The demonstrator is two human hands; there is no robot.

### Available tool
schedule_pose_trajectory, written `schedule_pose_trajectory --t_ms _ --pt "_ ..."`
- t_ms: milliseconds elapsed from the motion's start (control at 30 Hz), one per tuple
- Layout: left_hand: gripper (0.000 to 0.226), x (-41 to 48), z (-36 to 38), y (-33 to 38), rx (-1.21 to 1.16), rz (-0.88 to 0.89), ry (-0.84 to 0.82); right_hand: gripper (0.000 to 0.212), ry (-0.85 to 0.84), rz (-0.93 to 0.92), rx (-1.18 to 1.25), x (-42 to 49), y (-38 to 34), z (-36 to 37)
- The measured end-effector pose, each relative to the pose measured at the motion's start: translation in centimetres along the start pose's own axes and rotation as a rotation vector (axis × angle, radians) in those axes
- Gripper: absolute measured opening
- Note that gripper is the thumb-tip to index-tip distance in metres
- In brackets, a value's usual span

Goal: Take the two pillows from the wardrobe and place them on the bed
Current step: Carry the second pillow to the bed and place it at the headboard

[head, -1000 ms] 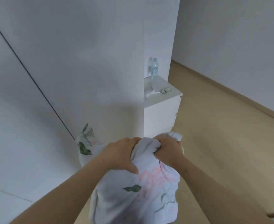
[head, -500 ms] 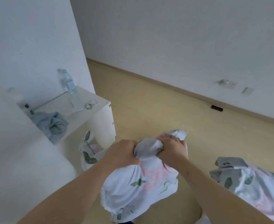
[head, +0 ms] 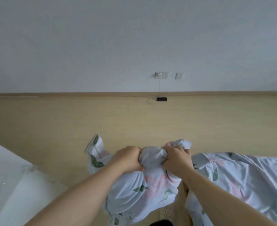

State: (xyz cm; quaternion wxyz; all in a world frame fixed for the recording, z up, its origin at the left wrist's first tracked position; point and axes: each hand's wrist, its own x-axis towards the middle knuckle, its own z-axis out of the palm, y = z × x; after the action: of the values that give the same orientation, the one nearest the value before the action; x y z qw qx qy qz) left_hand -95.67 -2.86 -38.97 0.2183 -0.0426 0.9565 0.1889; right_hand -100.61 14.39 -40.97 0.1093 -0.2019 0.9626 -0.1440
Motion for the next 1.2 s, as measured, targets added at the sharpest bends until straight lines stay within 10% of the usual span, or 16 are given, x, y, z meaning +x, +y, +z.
schedule_pose_trajectory --t_ms 1033,1200 --pt "0.029 62.1 -21.1 19.9 0.325 0.565 -0.167 0.008 0.078 0.507 -0.037 46.4 29.8 -16.0" --pt "0.037 69.6 -21.8 26.7 0.442 0.713 -0.154 0.033 0.113 0.658 -0.058 49.4 36.0 -17.7"
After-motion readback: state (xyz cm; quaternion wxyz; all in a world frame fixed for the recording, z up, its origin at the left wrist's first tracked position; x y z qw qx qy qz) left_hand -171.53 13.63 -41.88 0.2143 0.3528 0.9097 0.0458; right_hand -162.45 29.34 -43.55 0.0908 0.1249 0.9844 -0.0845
